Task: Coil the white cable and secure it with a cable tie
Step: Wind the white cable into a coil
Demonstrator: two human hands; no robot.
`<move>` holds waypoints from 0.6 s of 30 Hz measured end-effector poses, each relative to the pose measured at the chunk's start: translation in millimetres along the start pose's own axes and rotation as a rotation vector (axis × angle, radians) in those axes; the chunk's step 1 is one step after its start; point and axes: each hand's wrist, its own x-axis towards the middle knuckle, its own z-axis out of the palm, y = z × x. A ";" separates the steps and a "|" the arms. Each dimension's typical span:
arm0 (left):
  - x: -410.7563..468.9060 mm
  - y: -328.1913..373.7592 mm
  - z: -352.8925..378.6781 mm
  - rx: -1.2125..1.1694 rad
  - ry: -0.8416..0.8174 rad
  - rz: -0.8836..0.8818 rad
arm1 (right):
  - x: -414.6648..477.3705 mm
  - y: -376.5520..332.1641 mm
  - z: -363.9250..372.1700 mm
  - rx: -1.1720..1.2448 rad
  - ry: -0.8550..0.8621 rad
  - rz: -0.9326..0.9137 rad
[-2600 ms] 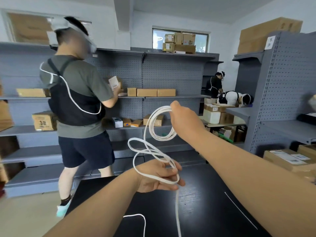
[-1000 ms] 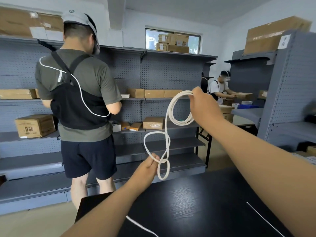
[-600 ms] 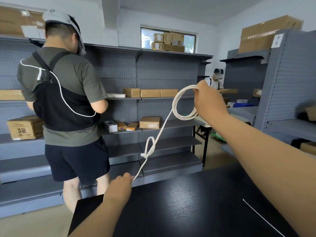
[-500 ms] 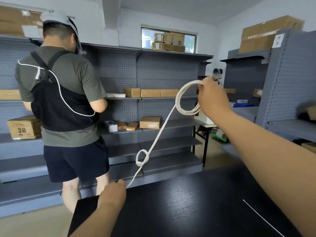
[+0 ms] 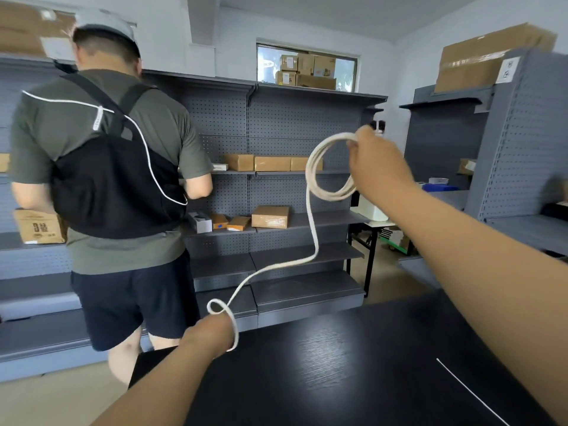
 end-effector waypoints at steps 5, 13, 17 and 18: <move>-5.0 31.2 -56.6 0.250 -0.188 0.041 | -14.4 -5.2 20.0 -0.111 -0.077 -0.097; -41.9 86.8 -118.2 -1.437 0.069 0.582 | -49.5 -15.9 33.3 -0.251 -0.205 -0.237; -46.8 91.4 -103.0 -1.548 0.019 0.665 | -61.3 -15.2 38.0 -0.285 -0.202 -0.263; -46.6 91.6 -98.5 -1.578 0.073 0.655 | -64.0 -14.4 39.1 -0.270 -0.199 -0.243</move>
